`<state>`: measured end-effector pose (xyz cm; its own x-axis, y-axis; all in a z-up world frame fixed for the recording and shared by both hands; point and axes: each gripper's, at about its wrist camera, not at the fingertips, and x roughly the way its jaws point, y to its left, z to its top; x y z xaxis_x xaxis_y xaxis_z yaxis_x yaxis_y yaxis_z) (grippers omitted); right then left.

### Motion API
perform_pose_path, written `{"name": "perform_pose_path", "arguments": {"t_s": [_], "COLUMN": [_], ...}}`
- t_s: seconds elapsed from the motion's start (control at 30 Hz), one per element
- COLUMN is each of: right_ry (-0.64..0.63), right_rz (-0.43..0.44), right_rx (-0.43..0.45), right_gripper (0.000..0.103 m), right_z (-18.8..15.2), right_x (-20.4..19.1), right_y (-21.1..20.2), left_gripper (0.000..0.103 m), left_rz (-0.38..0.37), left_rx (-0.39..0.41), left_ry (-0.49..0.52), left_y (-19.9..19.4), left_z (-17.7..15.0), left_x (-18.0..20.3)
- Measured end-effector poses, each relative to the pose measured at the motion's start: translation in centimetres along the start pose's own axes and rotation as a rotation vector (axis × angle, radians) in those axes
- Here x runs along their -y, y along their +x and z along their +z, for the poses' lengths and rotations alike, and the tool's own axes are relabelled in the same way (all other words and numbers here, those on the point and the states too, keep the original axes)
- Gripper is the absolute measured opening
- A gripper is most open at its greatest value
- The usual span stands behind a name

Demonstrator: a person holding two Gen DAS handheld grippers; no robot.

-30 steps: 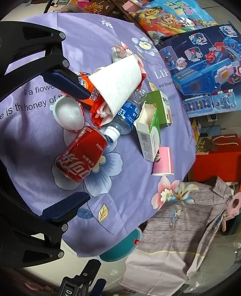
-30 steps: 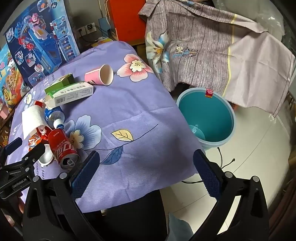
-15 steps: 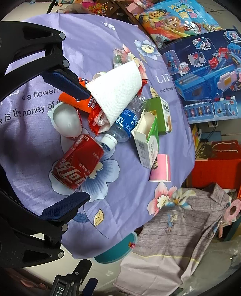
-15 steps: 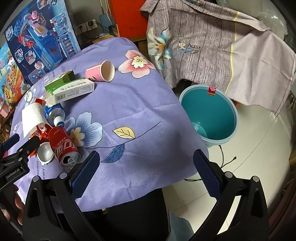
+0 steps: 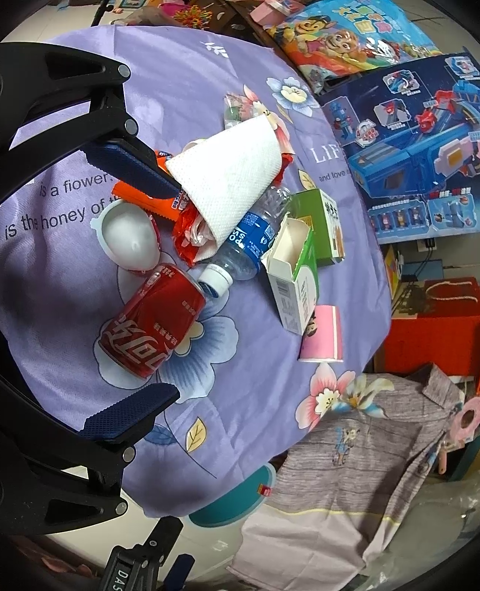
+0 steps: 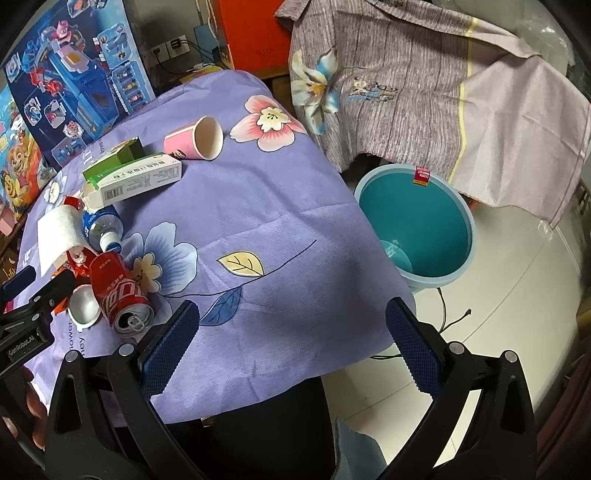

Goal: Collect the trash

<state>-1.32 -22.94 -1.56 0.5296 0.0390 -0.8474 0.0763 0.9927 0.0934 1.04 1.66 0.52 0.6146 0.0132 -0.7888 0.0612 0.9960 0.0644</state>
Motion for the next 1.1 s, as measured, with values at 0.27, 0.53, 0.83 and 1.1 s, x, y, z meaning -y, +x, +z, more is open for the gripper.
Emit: {"name": "perform_pose_path", "arguments": {"t_s": [0.27, 0.53, 0.83, 1.1], "right_ry": [0.006, -0.001, -0.011, -0.014], "right_rz": [-0.009, -0.018, -0.027, -0.020], "right_rx": [-0.008, -0.023, -0.049, -0.068], "right_gripper": [0.097, 0.097, 0.097, 0.097], "right_z": [0.6, 1.6, 1.8, 2.0], "right_x": [0.5, 0.5, 0.0, -0.5], "right_y": [0.8, 1.7, 2.8, 3.5], "left_gripper": [0.100, 0.100, 0.100, 0.100], "left_rz": [0.012, 0.006, -0.004, -0.003], "left_rx": [0.003, -0.001, -0.017, -0.024], "left_ry": [0.028, 0.029, 0.020, 0.009], "left_y": [0.7, 1.3, 2.8, 3.3], "left_z": [0.4, 0.9, 1.2, 1.2], "left_x": [0.6, 0.6, 0.1, -0.9]}}
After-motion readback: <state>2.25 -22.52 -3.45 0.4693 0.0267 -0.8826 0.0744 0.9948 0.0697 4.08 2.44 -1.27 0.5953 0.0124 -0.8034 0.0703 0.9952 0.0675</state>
